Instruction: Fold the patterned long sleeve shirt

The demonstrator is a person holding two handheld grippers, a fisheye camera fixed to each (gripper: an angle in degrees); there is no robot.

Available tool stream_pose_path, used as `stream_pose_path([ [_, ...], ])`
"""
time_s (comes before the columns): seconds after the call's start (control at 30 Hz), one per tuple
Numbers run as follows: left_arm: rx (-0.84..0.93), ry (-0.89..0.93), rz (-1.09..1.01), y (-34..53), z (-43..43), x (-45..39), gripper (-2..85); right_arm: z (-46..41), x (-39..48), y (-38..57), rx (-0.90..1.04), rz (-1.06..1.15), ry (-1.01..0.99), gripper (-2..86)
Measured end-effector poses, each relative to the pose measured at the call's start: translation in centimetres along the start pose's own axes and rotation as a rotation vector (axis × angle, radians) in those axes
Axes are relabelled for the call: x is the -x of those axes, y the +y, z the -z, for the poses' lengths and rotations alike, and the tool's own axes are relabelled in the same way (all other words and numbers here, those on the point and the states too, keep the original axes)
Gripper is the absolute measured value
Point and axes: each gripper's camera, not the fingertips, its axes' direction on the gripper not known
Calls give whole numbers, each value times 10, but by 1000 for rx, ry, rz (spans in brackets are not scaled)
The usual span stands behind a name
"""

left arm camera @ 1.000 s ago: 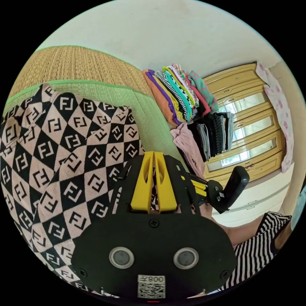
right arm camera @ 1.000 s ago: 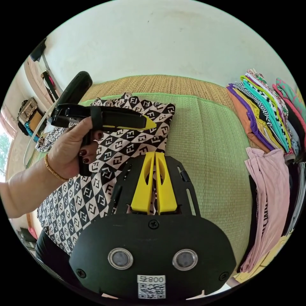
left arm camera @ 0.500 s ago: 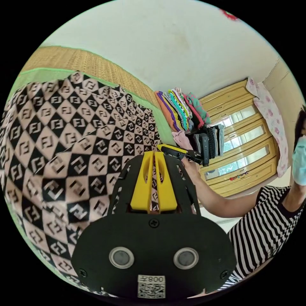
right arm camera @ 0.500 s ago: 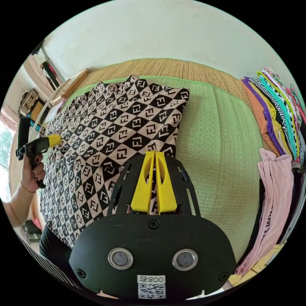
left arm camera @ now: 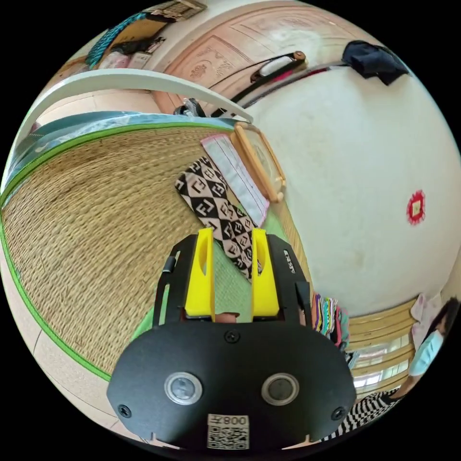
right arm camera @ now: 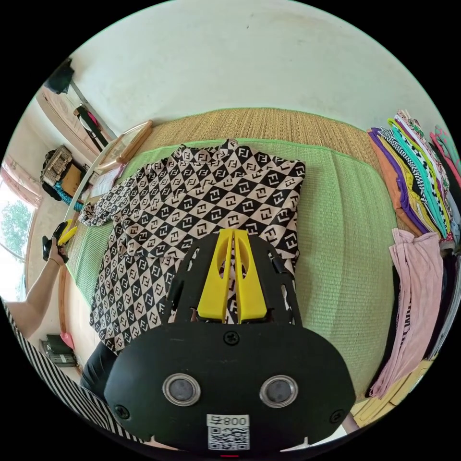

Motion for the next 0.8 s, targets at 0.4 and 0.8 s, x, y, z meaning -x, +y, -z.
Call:
stream_pose_path([
  [0.4, -20, 101, 219, -38, 20, 71, 23, -23, 33, 7, 40, -27, -168, 1],
  [0.8, -52, 142, 143, -20, 69, 71, 8, -63, 113, 7, 112, 173, -317, 1],
])
